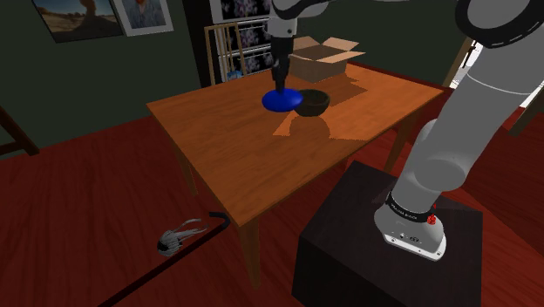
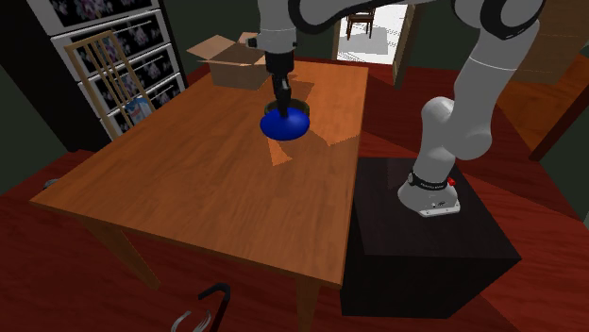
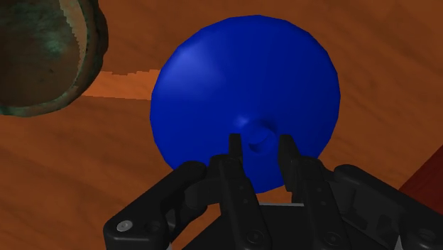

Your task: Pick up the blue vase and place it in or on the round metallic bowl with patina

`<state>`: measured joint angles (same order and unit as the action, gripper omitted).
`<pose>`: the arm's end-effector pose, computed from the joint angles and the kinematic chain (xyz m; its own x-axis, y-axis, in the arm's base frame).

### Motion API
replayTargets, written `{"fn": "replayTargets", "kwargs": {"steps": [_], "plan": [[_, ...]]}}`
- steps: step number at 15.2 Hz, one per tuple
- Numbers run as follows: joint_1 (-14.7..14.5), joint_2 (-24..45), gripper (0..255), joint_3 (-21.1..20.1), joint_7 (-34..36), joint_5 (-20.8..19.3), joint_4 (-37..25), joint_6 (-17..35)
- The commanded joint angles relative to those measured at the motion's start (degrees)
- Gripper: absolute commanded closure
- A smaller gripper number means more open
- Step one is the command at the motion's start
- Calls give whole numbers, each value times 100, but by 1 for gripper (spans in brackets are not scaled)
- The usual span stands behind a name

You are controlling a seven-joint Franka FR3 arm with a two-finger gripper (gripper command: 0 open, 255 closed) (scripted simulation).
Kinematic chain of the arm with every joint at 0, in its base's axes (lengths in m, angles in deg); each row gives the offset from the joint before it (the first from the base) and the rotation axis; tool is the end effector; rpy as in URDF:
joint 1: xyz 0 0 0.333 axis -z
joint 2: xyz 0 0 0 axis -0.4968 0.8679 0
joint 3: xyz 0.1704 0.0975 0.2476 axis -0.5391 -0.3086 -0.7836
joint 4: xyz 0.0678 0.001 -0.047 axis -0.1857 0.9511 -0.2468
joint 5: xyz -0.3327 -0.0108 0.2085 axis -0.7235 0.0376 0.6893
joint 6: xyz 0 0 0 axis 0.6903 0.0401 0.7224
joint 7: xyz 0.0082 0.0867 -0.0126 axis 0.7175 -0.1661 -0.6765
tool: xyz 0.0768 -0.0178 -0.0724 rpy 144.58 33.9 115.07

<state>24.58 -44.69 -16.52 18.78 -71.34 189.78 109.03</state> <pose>0.5260 -0.0131 0.5424 0.9567 0.2911 0.0009 0.2905 -0.9544 -0.0693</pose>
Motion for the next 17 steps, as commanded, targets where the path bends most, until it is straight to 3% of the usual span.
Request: {"fn": "replayTargets", "kwargs": {"steps": [1, 3, 17], "plan": [[0, -14, 255, -1, 11, -3, -149, -163], [0, -11, 255, 0, 16, -4, -263, -274], [905, 796, 255, 1043, -1900, 56, -1729, -1064]]}}
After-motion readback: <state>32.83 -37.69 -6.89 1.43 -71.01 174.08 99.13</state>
